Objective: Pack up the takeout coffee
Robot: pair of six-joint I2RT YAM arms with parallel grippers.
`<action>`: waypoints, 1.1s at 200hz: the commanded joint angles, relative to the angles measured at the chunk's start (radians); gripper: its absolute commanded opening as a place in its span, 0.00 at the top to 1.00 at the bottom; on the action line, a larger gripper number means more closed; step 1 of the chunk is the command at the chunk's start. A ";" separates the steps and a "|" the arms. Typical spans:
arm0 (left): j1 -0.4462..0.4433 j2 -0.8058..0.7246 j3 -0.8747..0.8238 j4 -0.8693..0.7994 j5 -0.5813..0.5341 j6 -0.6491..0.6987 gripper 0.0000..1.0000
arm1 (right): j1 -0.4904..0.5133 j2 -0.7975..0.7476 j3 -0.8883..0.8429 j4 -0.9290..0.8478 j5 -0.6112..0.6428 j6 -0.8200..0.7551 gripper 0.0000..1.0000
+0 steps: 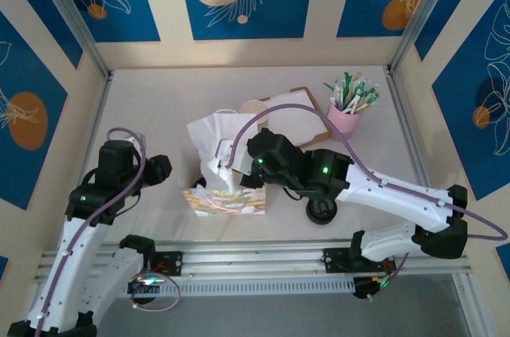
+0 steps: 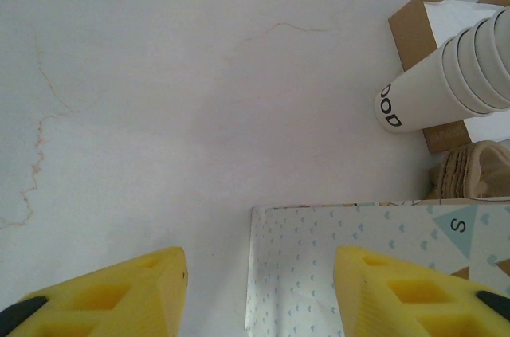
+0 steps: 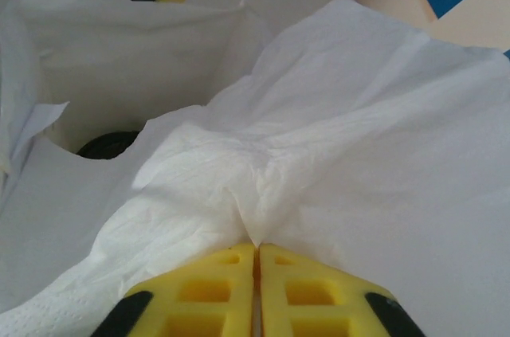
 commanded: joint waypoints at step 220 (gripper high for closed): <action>-0.007 -0.011 0.058 0.000 -0.027 0.044 0.46 | -0.248 -0.046 0.101 0.064 -0.250 0.361 0.51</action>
